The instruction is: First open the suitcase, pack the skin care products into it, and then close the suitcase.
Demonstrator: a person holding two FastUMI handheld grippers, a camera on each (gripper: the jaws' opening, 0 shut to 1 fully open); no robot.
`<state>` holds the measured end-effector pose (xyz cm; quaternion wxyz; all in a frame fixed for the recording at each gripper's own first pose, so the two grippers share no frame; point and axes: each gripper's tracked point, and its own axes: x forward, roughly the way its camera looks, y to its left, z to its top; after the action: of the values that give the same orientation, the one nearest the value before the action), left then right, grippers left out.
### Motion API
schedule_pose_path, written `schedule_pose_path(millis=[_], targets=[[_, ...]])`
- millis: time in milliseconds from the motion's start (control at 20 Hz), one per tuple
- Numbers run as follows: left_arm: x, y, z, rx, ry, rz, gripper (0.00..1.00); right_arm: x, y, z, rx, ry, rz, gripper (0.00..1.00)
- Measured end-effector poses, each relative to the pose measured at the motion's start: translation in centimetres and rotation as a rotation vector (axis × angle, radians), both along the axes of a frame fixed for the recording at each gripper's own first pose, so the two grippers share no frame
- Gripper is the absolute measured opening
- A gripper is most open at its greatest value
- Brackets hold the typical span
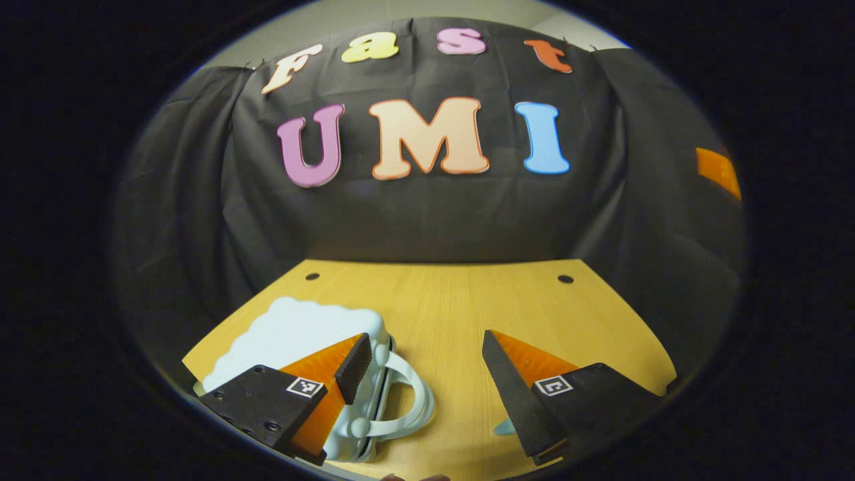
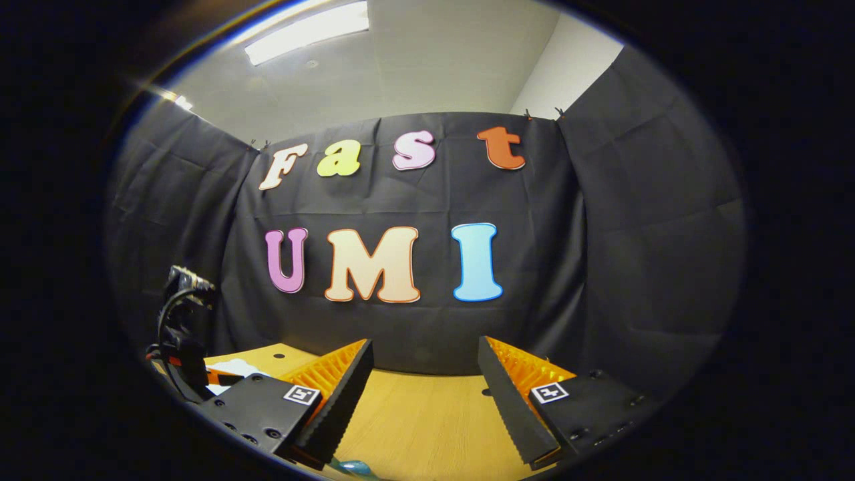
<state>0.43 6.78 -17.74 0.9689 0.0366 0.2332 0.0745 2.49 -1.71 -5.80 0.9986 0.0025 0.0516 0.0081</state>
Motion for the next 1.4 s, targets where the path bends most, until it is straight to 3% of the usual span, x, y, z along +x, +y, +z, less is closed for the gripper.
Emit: schedule_pose_path(millis=[200,650,750,850,950,1000,1050,1100,1400], targets=[[0.2,1.3,-5.3,-0.046,0.176,0.004,0.99,-0.3,-0.5,-0.7,-0.024,0.038,-0.054,0.99],[1.3,1.1,-11.6,-0.109,0.391,-0.013,0.92,-1.2,-0.8,-2.5,-0.095,0.103,-0.103,1.0],[1.0,0.5,-12.7,-0.161,0.439,-0.022,0.75,-1.2,-0.8,-2.6,-0.097,0.107,-0.108,1.0],[0.7,0.5,-13.6,-0.183,0.475,-0.015,0.72,-1.2,-0.7,-2.9,-0.098,0.111,-0.107,0.98],[0.2,0.7,-14.3,-0.191,0.51,-0.008,0.63,-1.1,-0.7,-2.9,-0.106,0.112,-0.103,0.98],[0.1,1.2,-14.5,-0.177,0.522,0.006,0.43,-1.1,-0.6,-3.0,-0.113,0.112,-0.099,0.98],[0.0,1.7,-14.8,-0.163,0.524,0.01,0.31,-1.2,-0.6,-3.0,-0.119,0.109,-0.096,0.98],[0.2,1.3,-14.8,-0.171,0.528,0.002,0.1,-1.4,-0.6,-2.9,-0.123,0.106,-0.092,0.99],[0.3,0.7,-11.9,-0.119,0.505,-0.041,0.02,-1.5,0.4,-2.9,-0.122,0.089,-0.051,0.98]])
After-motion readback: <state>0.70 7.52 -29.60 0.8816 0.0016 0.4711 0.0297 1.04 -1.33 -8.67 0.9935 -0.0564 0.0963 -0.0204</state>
